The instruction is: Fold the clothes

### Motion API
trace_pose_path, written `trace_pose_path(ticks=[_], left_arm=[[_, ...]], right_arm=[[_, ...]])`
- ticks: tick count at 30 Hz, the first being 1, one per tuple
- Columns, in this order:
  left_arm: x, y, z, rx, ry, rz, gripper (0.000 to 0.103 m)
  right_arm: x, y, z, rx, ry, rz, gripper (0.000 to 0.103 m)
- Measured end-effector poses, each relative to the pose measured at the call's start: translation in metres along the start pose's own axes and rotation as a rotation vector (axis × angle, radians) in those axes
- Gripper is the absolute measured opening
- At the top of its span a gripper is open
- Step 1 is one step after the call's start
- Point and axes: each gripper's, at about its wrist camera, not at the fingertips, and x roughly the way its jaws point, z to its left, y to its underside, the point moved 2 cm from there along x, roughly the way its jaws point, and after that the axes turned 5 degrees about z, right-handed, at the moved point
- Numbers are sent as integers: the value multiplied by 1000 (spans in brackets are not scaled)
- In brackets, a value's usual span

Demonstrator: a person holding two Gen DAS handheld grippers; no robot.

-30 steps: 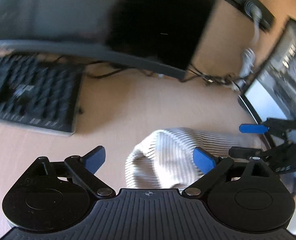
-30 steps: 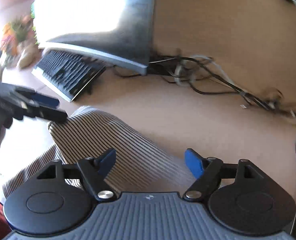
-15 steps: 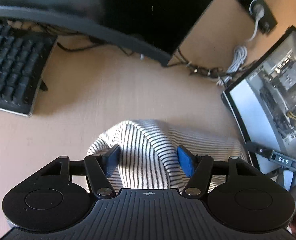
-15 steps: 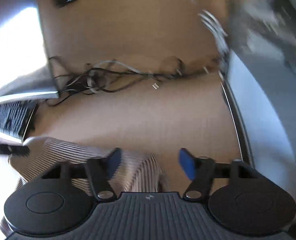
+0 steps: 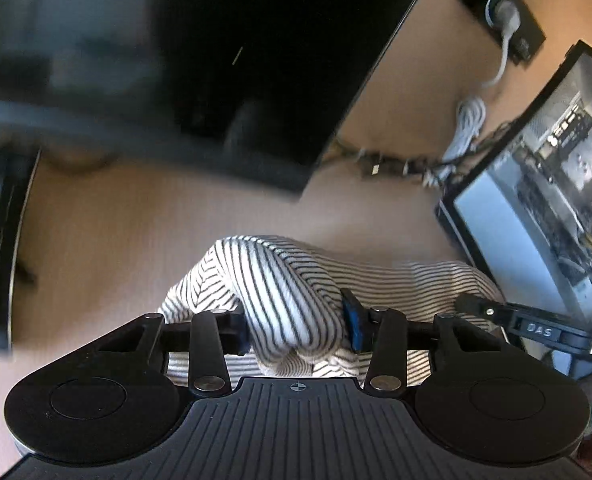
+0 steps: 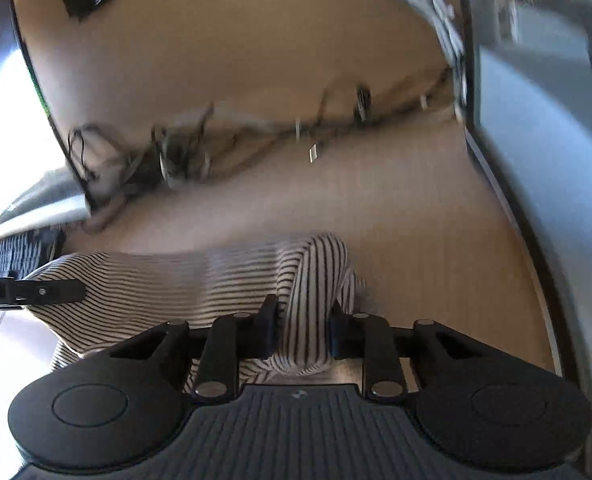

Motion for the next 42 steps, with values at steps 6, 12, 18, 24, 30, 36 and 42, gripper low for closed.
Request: trace_pose_path(ticks=[6,12,18,24,30,36,42], left_arm=[[-22,23,-2,1,23,11,45],[-49,68,5,1,43,64,45],[-46,103,25,-64,26,152,53],[-60,89,20,-61,86,63,87],[-28,86,20,-93,65,118,76],[-50,75,10,-40,121,78,34],[-59,89,27,-59,107,104,35]], right_arm=[[-28,1,4,-13,-14,-40,22],[-63,38,15,15,-42,17,22],[-63,72,6,66,21,108,30],[-78,66,6,102,1,44,51],[-51,72,14,108,-24,89,44],[-85,53,24,11,-29,-16,14],[-90,54,19,8,-7,-10,14]])
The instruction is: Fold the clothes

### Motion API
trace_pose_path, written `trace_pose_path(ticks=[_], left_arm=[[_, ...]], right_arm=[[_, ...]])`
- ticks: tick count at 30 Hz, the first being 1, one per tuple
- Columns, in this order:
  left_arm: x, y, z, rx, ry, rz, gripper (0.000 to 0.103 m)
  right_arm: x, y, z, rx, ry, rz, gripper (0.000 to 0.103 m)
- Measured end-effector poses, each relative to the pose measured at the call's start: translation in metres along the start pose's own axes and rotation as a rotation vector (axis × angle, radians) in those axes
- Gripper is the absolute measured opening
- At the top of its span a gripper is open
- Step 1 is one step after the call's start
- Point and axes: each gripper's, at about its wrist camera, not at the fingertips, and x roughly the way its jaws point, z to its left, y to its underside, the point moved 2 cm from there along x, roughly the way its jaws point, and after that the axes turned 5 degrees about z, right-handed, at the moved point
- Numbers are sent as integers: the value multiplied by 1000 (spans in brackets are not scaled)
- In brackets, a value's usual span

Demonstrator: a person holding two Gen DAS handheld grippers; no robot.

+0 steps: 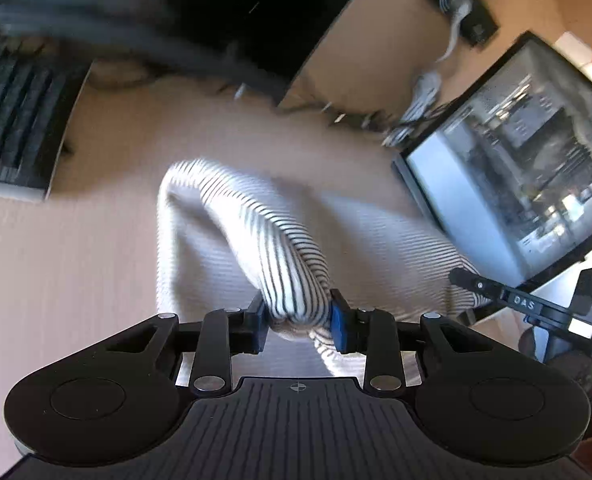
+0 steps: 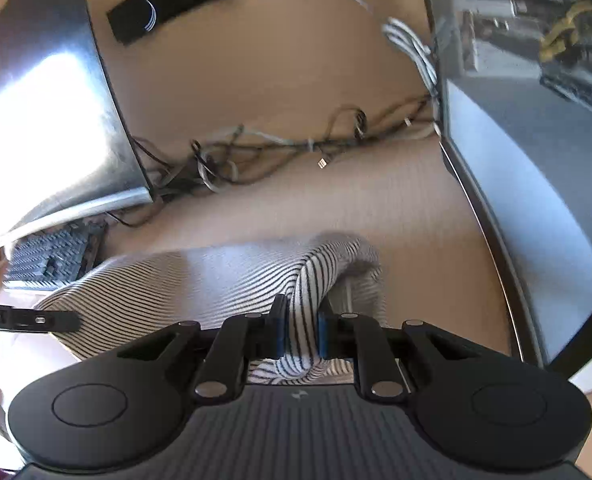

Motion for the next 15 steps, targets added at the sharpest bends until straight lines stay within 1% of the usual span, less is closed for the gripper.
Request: trace_pose_path(ticks=[2,3,5,6,7,8,9,10,11,12,13,14,15], left_arm=[[14,11,12,-23,-50,53,37],[15,15,16,-29,-55,57,38],[12,17,21,-44,-49,61,42],[6,14,20,-38,-53,43,49],[-2,10,15,-8,-62,12,52],[-9,5,10,20,-66,-10,54],[-17,-1,3,52,-65,-37,59],[-22,-6,-4,76,-55,-63,68],[-26,-11,-12,98,-37,-86,74],[-29,-15,-20,118,-20,-107,84],[-26,-18,-26,131,-3,-115,89],[-24,-21,-31,144,14,-122,90],[-15,-22,-36,146,21,-110,91]], right_arm=[[12,7,-1,-6,33,29,15],[16,11,-2,-15,48,40,20],[24,18,-3,-33,79,62,24],[28,21,-4,-42,94,73,27],[28,21,-4,-52,109,75,30],[22,18,-4,-62,121,61,34],[16,14,-4,-71,133,44,35],[10,9,-3,-75,138,22,35],[3,4,-2,-70,126,-5,35],[-4,-1,0,-65,94,-30,35],[-10,-5,5,-68,47,-49,35],[-12,-7,11,-81,5,-59,35],[-10,-7,18,-106,-24,-56,35]])
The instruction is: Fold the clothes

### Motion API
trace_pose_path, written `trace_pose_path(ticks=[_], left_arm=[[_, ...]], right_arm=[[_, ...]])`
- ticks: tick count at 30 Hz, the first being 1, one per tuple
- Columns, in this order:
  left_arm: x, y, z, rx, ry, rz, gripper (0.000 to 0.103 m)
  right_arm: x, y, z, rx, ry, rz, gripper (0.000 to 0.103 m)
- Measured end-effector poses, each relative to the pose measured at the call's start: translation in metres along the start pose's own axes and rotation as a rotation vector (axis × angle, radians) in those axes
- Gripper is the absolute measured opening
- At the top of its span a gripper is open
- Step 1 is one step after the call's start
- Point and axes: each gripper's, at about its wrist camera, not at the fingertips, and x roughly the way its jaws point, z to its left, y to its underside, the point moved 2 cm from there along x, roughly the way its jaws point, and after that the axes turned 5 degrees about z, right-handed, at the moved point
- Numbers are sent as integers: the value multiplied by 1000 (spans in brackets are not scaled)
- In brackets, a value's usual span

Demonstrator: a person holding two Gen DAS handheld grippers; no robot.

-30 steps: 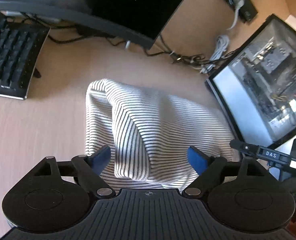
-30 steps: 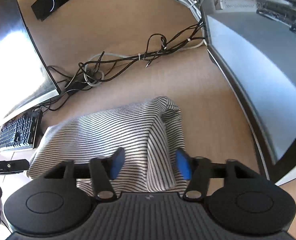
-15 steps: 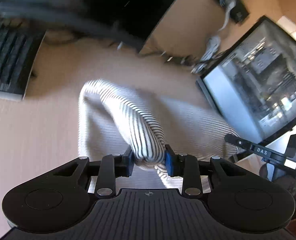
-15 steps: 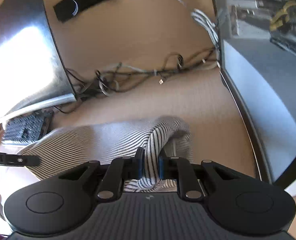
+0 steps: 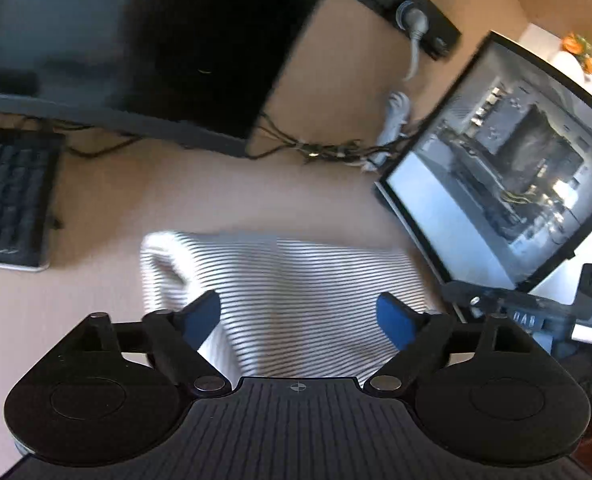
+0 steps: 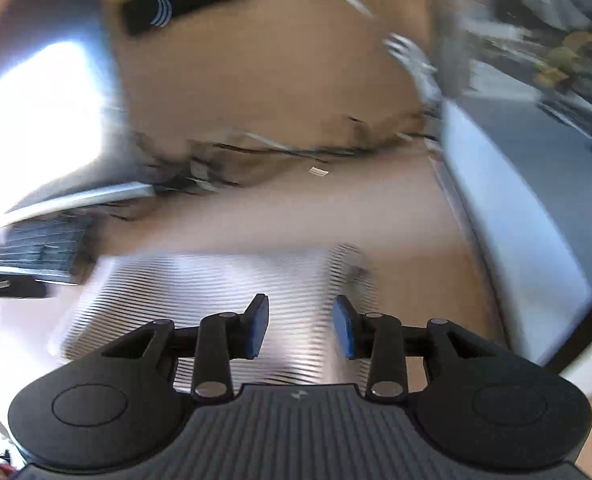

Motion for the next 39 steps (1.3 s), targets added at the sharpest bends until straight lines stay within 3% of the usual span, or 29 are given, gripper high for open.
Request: trace_pose_path(ticks=[2,5,8,12,16,20,23,26,30,34,39], left_arm=[[19,5,-5,-1,3,45,91],[43,25,-5,41,-58,122,91],[46,31,-5,108,-92,130,91],[40,26,4,90,-125,146,90],[17,11,2,54,-47,84,97],[29,-1,-5,24,8,56,99],[51,7,-5,-7,23,114,100],[64,19,-7,20,25,141,102],[67,19,-6,61,34,145,103],[78,13,-2,96,55,147,103],[89,0,-4,205,18,149,103]], right_arm=[[15,11,17,-81,-29,47,35],[42,45,33,-232,-10,150,36],[42,69,43,-359,29,139,37],[39,64,30,-327,3,178,51],[27,48,21,-279,-4,150,57],[25,14,3,-54,-92,69,74],[45,-5,-13,110,-174,45,75],[81,-6,-25,179,-182,83,78],[98,4,-21,121,-163,104,86],[98,7,-14,52,-137,114,86],[87,17,-13,77,-120,109,86]])
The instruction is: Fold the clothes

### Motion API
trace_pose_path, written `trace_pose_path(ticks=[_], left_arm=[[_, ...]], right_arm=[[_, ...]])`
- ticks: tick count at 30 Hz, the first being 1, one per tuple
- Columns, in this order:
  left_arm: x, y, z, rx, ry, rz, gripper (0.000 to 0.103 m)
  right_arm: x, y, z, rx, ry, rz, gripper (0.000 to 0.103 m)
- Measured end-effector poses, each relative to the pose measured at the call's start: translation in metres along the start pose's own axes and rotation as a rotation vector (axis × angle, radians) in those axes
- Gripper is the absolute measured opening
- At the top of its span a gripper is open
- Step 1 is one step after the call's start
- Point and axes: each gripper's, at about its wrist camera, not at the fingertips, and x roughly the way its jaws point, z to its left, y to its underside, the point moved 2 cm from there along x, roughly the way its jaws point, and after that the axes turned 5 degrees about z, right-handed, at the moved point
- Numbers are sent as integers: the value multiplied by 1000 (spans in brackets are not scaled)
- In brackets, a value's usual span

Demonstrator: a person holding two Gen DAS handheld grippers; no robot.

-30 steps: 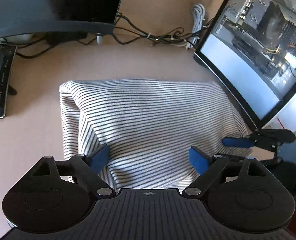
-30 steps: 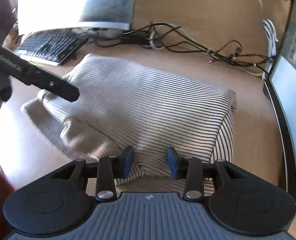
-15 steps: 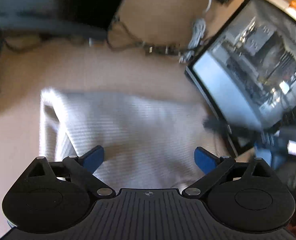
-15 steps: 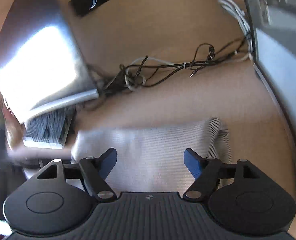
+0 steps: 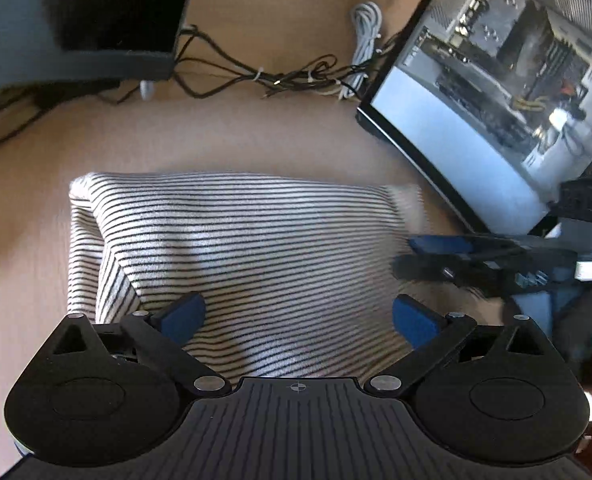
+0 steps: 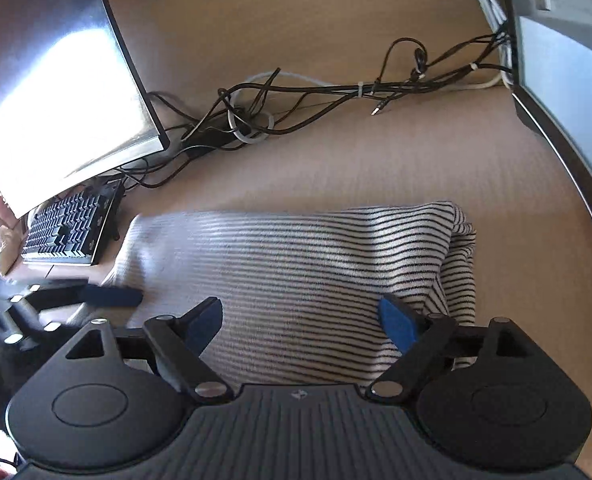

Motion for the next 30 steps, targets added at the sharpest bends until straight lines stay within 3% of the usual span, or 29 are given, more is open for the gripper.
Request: trace_pose_path(ticks=[4,9,14,17,19,21,25,30], left_arm=[[11,-18,3,56,-46,5,103],[13,-30,5,32,-99,-9,103],[-13,-20,-1,-25,-119,-16,103],[-23,-5,3,-107,-63,6,103],[-24,4,6,-157,-20,25,103],[-21,11,7,-154,-24,33,100],[-12,8,12,-144,-39,27,97],[0,-5,16,-99,-36,28,96]], right_arm=[[-13,16,9,38,-10,16,86],[-24,25,25,45,-78,54,89],[-50,10,34,-54,15,-41,97],[-53,1,30,-126,104,-86,97],[-44,0,26,-172,146,-69,93],[-29,2,21,-209,186,-36,86],[-9,15,21,-282,250,5,85],[-19,21,17,-262,246,17,85]])
